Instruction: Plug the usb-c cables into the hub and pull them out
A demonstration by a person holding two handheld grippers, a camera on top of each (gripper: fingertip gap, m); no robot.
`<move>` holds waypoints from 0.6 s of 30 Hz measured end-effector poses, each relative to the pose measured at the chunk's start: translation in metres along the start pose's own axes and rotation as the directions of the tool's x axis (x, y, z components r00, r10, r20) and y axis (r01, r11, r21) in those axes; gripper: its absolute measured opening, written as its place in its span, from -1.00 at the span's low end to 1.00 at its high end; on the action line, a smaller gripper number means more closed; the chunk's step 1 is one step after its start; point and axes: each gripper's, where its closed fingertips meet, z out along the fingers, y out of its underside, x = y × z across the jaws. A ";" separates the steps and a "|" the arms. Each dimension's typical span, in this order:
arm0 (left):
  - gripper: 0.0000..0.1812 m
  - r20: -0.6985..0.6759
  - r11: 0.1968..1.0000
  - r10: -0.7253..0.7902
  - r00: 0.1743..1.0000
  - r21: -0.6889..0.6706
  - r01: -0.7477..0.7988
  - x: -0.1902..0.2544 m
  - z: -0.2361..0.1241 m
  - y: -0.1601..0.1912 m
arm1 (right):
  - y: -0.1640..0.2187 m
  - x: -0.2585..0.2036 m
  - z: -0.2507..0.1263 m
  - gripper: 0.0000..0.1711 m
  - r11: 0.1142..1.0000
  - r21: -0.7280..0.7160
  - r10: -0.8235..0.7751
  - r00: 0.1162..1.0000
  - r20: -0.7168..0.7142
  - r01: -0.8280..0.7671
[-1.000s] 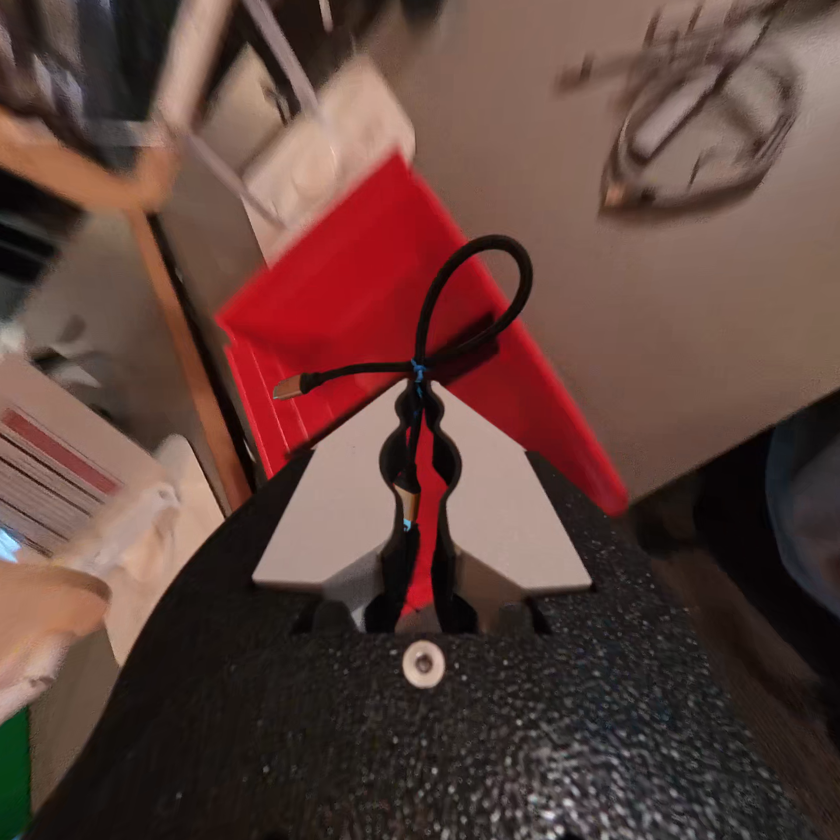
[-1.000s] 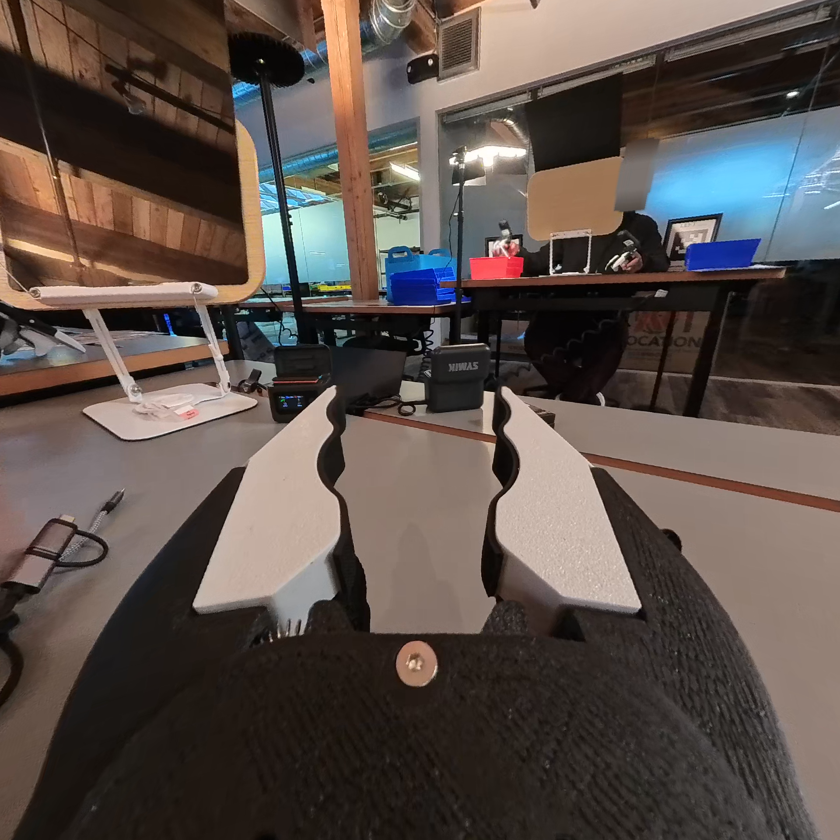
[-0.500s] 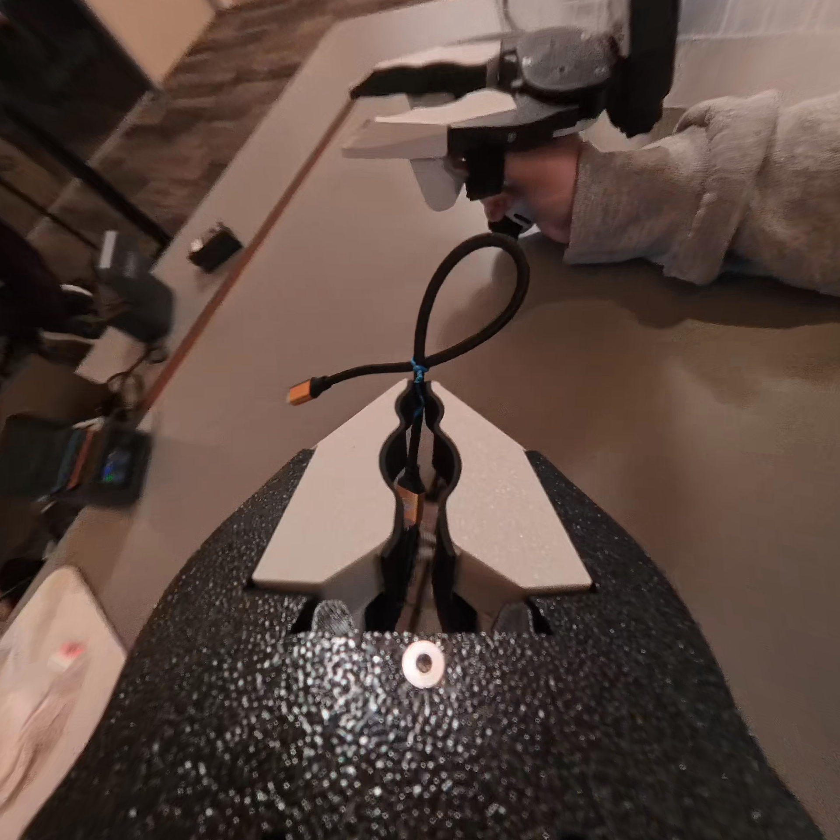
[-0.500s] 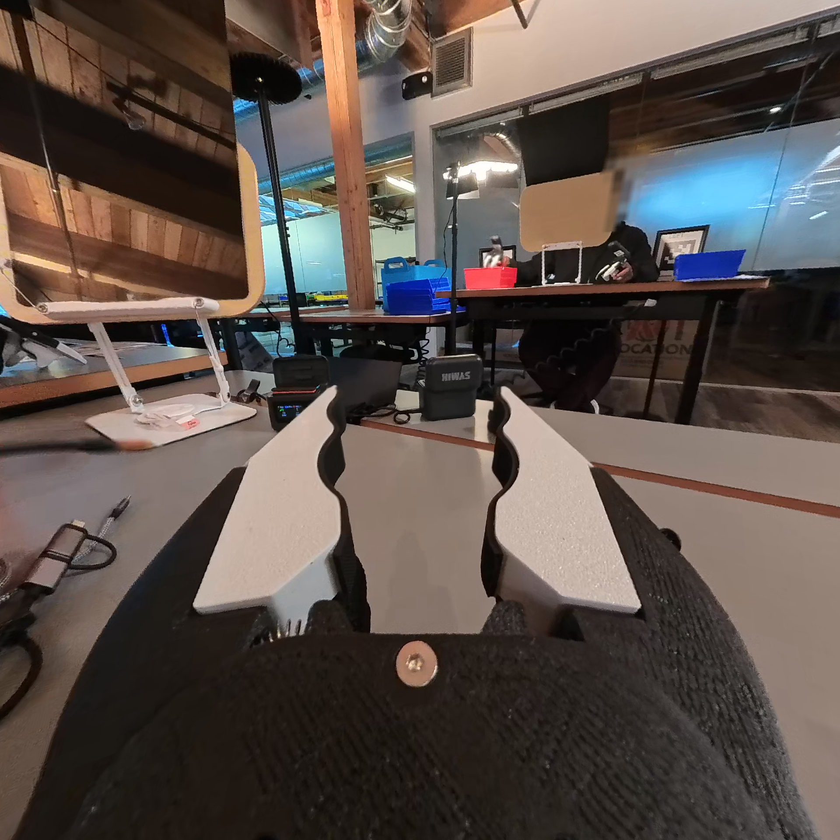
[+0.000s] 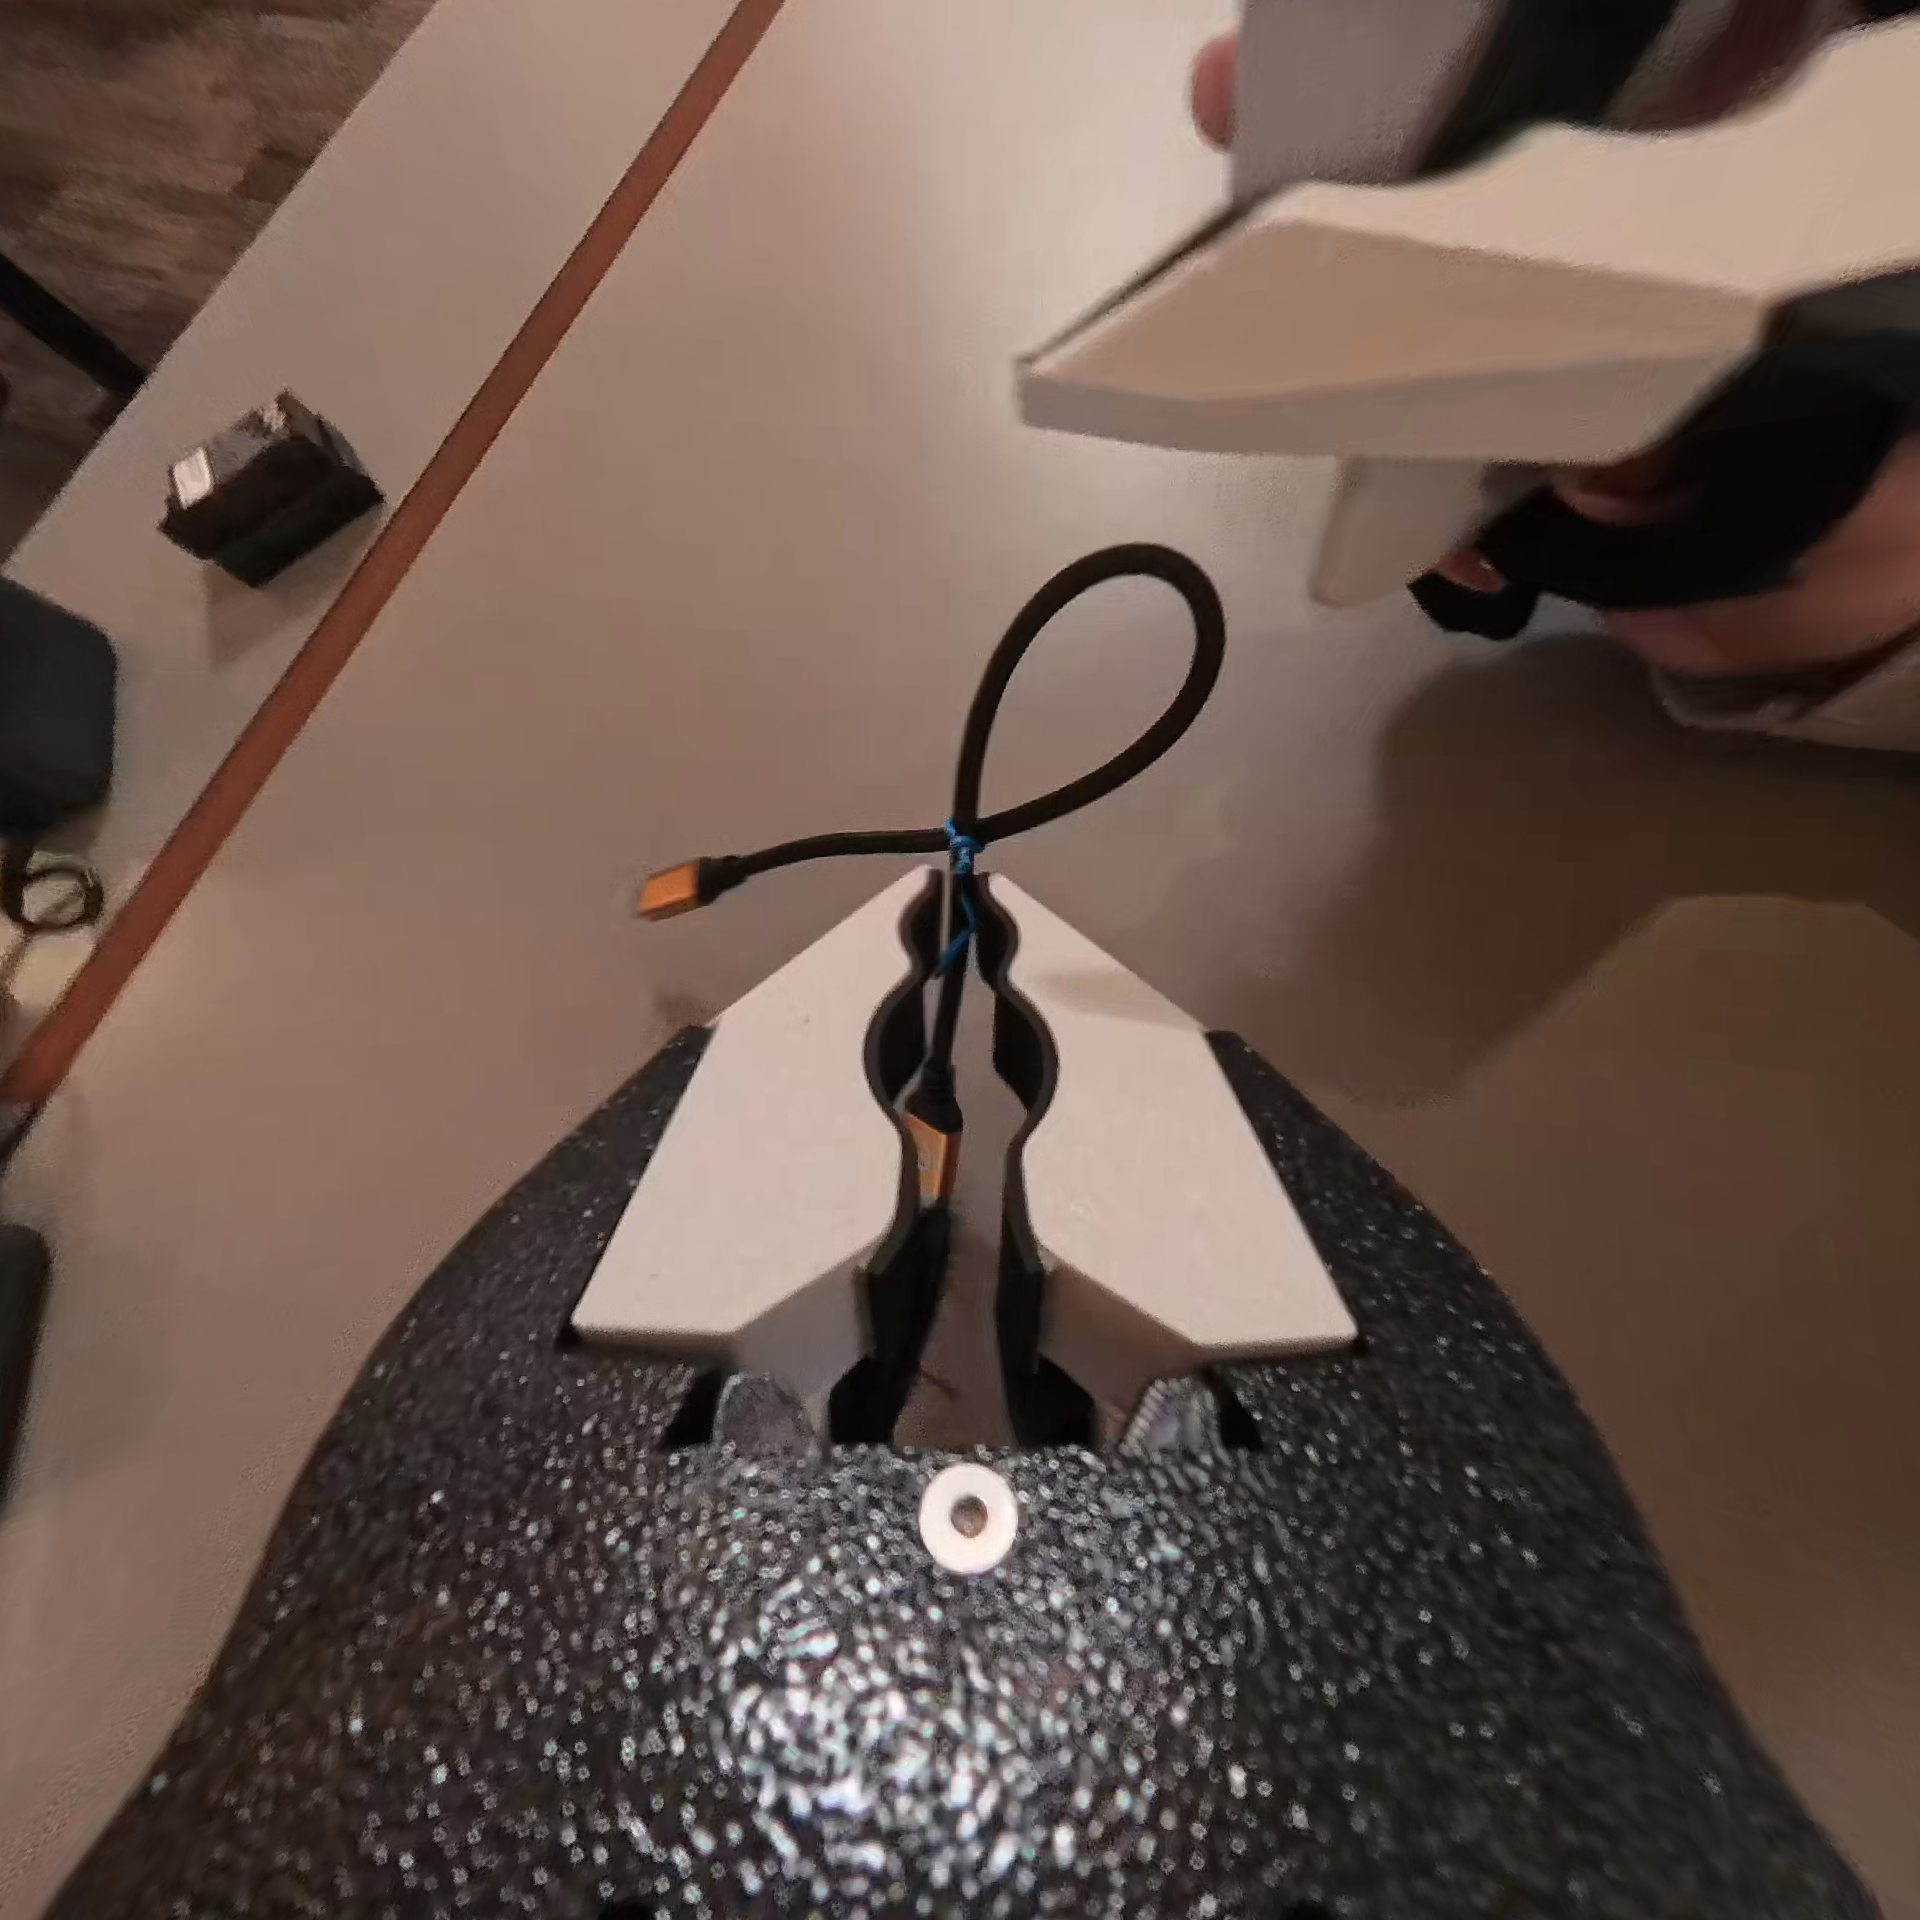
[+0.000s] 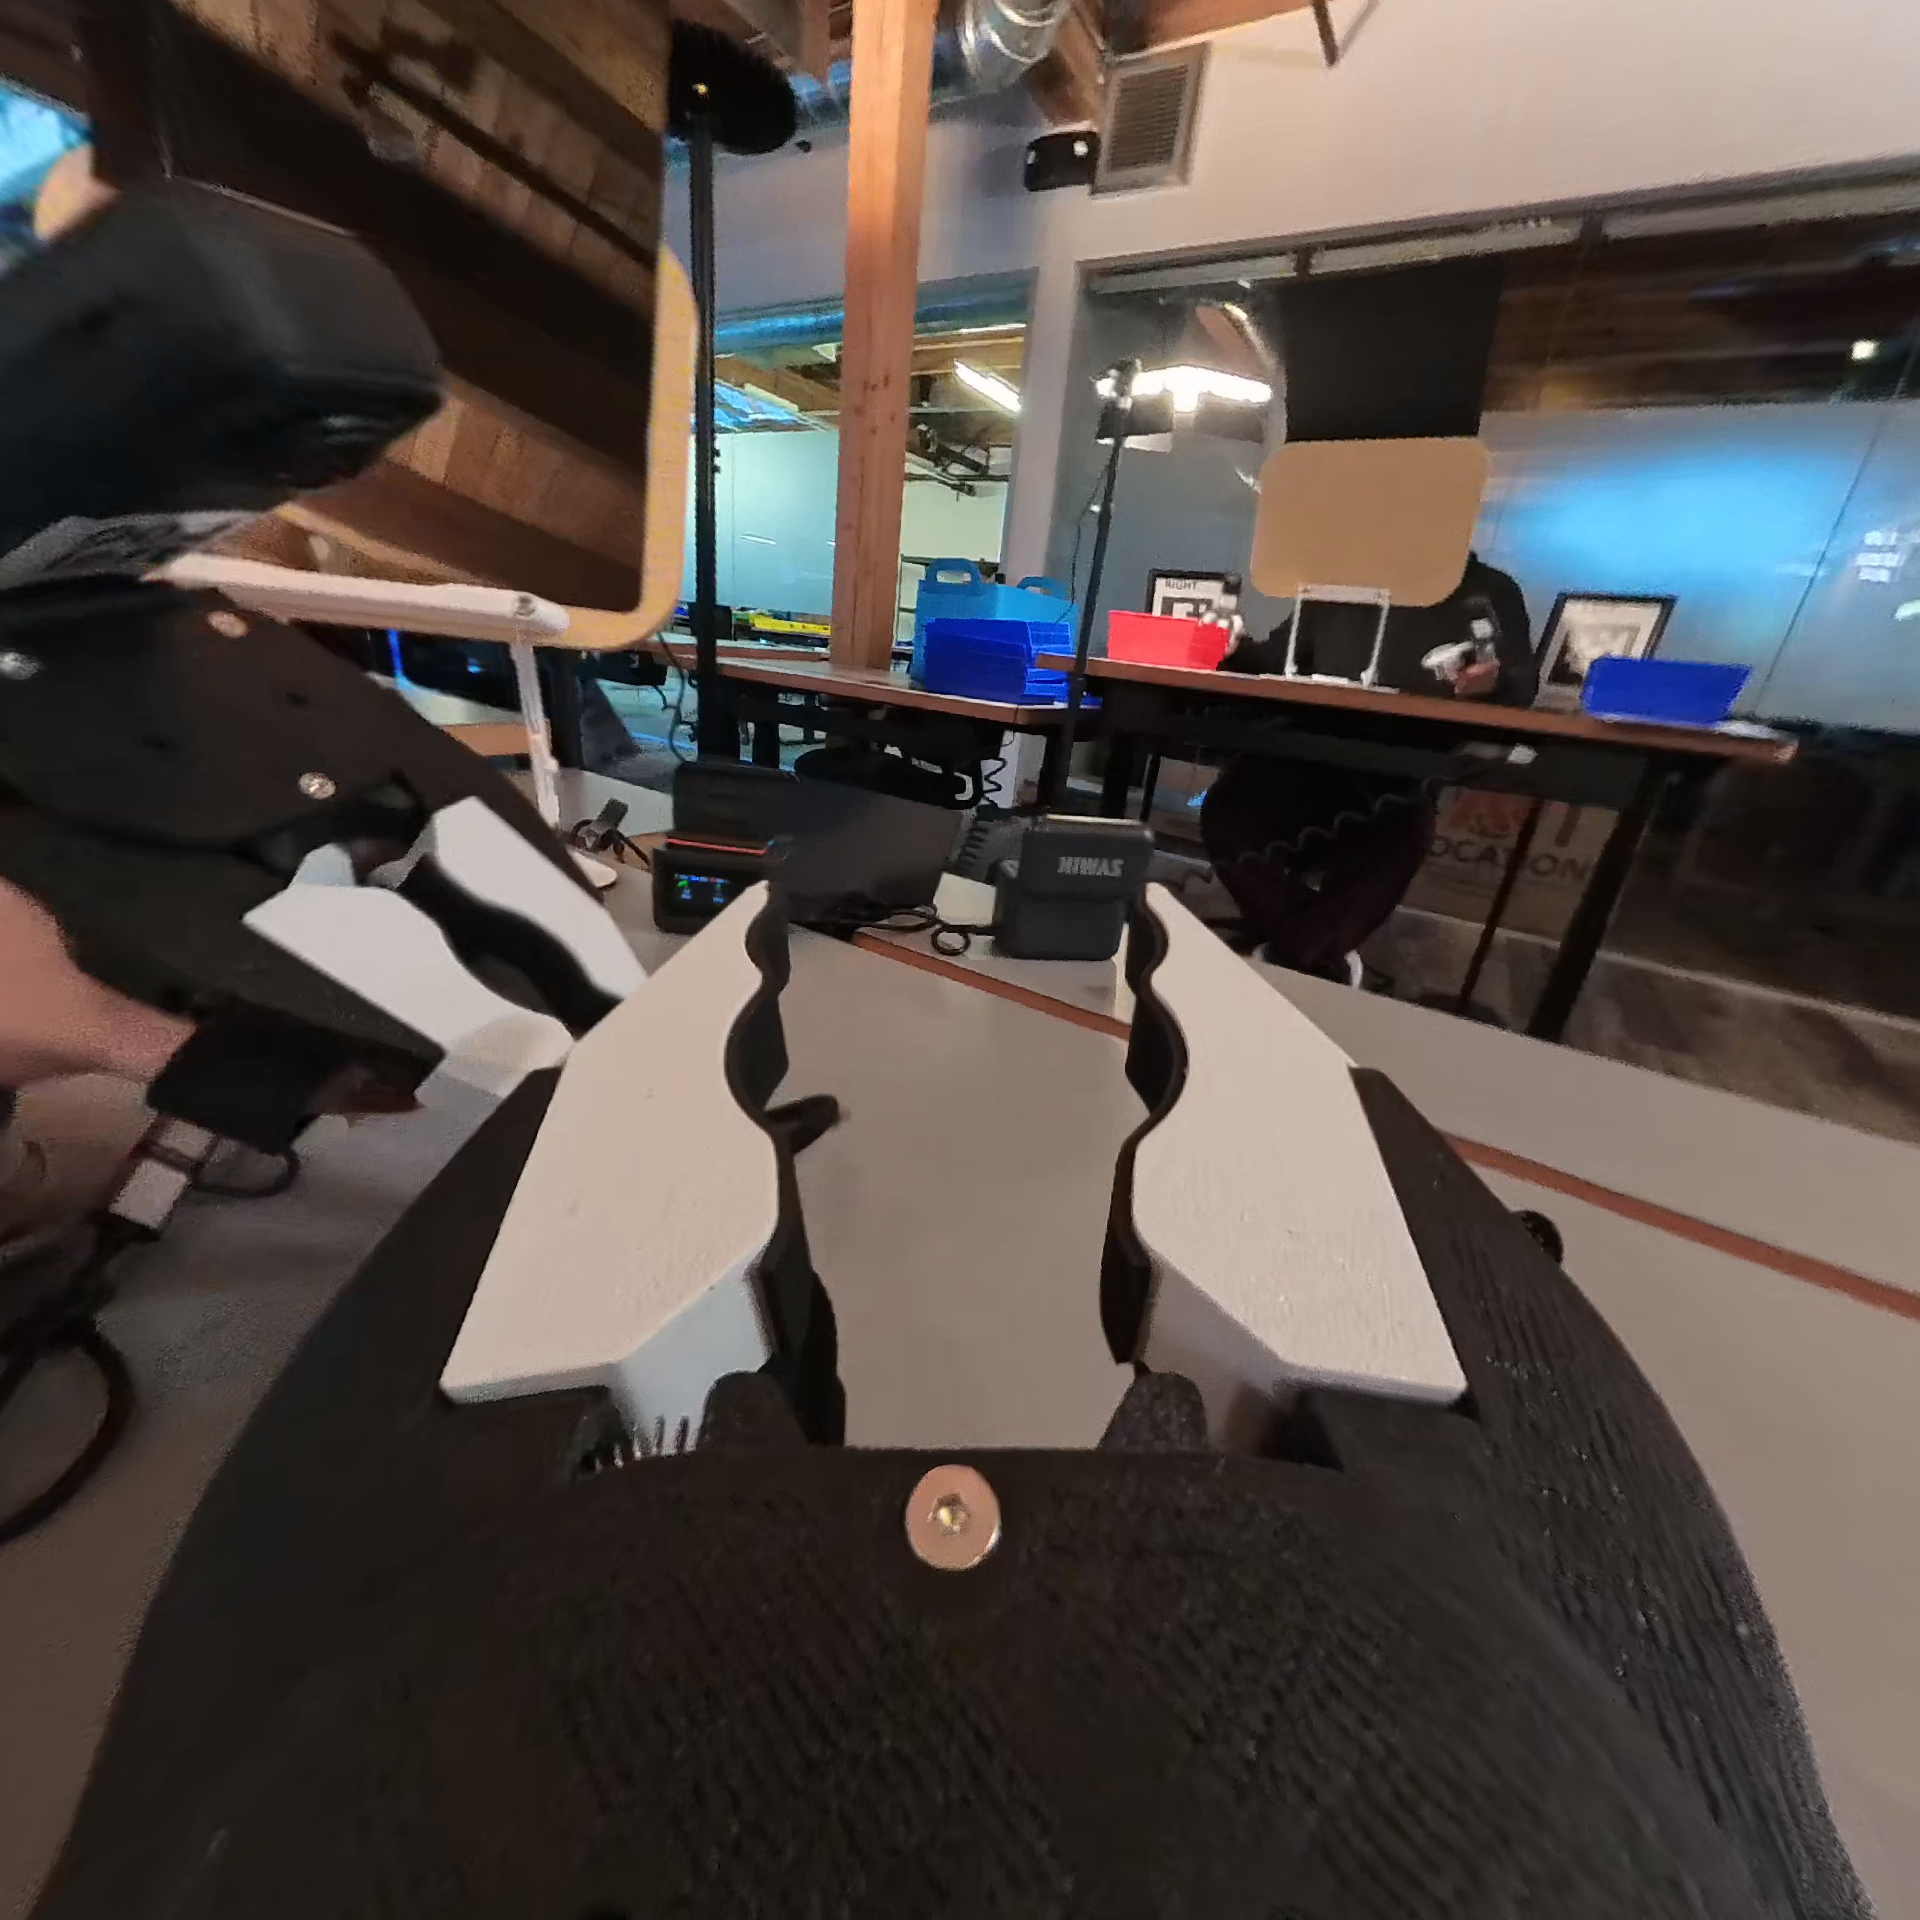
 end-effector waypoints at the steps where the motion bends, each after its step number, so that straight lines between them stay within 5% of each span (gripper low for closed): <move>1: -0.84 0.005 1.000 -0.030 1.000 0.004 0.030 -0.003 -0.004 0.003 | -0.003 -0.006 0.000 -0.24 1.000 0.009 -0.021 1.000 0.009 0.021; 3: -0.95 0.022 0.998 -0.049 0.999 0.044 0.048 -0.010 -0.024 0.006 | -0.011 -0.030 0.000 -0.24 1.000 0.025 0.003 0.995 0.097 -0.005; 6: -0.94 0.152 0.987 -0.085 0.985 0.147 0.063 -0.034 -0.078 0.012 | -0.015 -0.115 -0.006 -0.25 1.000 -0.023 0.014 0.891 0.454 -0.004; 9: -0.87 0.212 0.966 -0.162 0.964 0.232 0.111 -0.043 -0.135 0.034 | 0.036 -0.189 -0.022 -0.26 0.930 -0.304 0.079 0.698 0.712 0.205; 12: -0.79 0.198 0.949 -0.237 0.951 0.255 0.184 -0.032 -0.169 0.066 | 0.077 -0.206 -0.025 -0.28 0.823 -0.397 0.039 0.655 0.754 0.407; 18: -0.60 0.101 0.941 -0.282 0.954 0.222 0.254 0.009 -0.193 0.114 | 0.104 -0.227 -0.026 -0.39 0.695 -0.624 0.348 0.592 0.727 0.358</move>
